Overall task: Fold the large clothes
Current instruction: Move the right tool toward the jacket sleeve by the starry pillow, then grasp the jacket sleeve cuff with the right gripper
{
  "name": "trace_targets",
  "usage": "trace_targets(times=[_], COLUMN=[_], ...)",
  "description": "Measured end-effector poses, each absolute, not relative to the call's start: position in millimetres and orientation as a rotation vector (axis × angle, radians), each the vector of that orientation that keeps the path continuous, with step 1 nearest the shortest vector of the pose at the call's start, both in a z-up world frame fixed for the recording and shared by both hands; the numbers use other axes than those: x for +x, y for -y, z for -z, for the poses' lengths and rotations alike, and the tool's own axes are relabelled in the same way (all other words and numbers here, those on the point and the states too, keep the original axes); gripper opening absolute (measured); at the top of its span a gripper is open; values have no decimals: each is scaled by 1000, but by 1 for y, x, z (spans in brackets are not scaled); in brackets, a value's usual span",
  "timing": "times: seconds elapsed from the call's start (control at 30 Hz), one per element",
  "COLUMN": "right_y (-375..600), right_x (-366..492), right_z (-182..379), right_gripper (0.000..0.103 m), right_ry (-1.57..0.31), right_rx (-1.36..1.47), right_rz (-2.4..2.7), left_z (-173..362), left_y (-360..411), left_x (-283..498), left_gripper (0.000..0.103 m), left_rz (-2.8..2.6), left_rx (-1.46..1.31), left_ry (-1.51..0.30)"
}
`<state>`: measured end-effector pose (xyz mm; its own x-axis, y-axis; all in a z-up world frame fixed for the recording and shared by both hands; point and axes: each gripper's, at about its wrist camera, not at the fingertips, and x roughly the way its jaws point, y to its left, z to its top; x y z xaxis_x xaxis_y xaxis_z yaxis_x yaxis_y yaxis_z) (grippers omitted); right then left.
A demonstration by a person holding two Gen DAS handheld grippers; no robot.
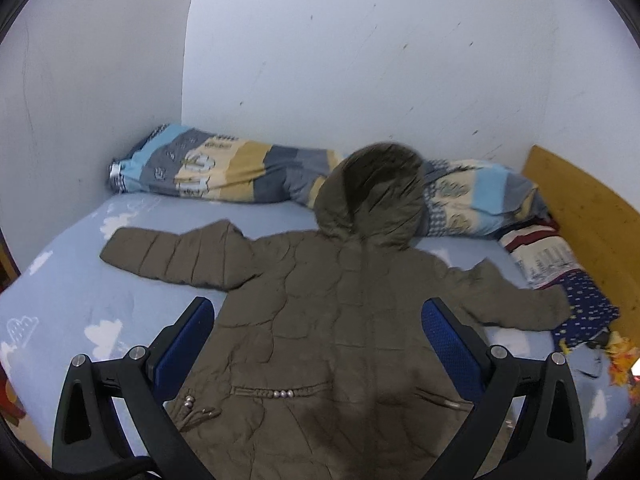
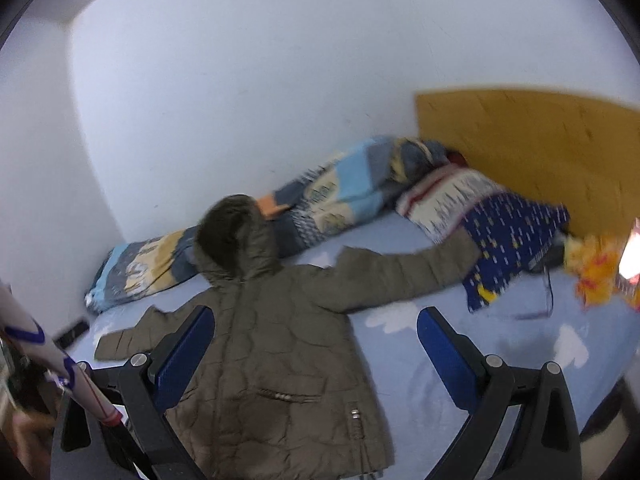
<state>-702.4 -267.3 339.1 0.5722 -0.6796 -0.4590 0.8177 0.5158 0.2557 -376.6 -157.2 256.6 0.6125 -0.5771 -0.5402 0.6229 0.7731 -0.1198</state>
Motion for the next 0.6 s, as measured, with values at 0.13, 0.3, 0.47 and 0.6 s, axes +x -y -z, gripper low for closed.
trace_targets(times=[0.13, 0.3, 0.47, 0.6], right_y=[341, 429, 502, 550], right_x=[-729, -753, -756, -747], right_z=[-312, -265, -205, -171], right_gripper=[103, 99, 85, 65], right_ry=[-309, -301, -243, -312], right_rx=[646, 835, 960, 994], right_rz=[968, 1043, 1121, 1141], left_z=[-217, -187, -165, -160], left_y=[172, 196, 213, 221], left_x=[-355, -324, -312, -312], left_gripper=[103, 103, 103, 103], left_rz=[679, 660, 634, 647], left_rx=[108, 195, 260, 305], left_ry=[-534, -598, -639, -619])
